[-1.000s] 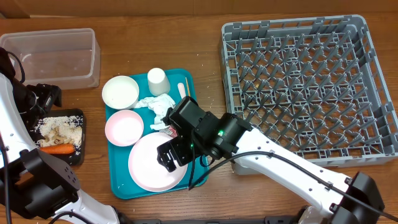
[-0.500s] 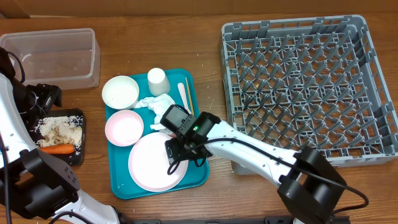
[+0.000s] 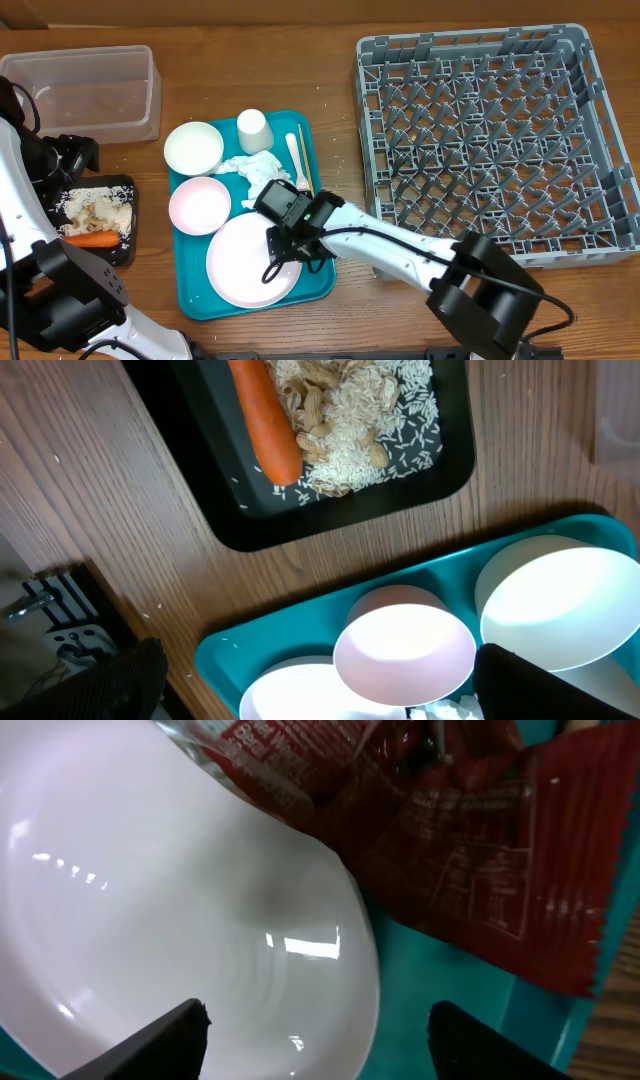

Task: Sort waste into correct bins and load items into the dishwasher rack
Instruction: 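Lower the right gripper and grasp the white plate's rim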

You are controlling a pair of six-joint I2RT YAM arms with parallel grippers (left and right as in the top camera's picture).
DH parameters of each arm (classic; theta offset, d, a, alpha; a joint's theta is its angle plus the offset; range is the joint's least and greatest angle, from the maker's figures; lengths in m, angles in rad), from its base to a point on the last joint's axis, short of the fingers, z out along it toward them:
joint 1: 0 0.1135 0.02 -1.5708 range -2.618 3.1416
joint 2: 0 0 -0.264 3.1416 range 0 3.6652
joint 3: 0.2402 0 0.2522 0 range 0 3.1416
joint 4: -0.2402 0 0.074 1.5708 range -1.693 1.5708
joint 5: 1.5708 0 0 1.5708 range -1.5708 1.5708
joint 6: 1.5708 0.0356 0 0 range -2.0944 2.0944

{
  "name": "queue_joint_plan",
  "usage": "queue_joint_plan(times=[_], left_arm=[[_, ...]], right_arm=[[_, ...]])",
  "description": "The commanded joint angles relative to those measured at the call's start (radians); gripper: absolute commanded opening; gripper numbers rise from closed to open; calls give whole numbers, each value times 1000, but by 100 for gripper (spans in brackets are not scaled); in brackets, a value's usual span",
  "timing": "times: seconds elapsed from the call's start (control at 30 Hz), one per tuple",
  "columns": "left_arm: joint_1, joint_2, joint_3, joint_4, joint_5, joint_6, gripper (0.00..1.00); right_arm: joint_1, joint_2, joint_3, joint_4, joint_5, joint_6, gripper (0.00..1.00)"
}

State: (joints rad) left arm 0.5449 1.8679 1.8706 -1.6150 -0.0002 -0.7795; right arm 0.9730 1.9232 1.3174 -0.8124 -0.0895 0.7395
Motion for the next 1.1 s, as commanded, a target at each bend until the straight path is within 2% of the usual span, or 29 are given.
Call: queue_joint_plan(times=[0.0,0.2,0.43,0.63,0.67,0.8,1.07], left_arm=[[-2,-23,-3,1,-10,1,100],[-2,-23,-3,1,-10,1,100],[-2,-23,-3,1,-10,1,100],[-2,-23,-3,1,-10,1,100],[-2,-23,-3,1,-10,1,100],[-2,-23,-3,1,-10,1,100],[-2,-23,-3,1,-10,1,100]], right_arm=[[9,25,-20,19,23,24,70],[11,35,-56,48,41,51,61],[11,35,-55,48,43,51,36],[11,35,-55,48,13,54,6],[11,35,-55,48,10,54,4],[11,35,-40,29,5,54,4],[11,-26,79,-142,6,46,4]])
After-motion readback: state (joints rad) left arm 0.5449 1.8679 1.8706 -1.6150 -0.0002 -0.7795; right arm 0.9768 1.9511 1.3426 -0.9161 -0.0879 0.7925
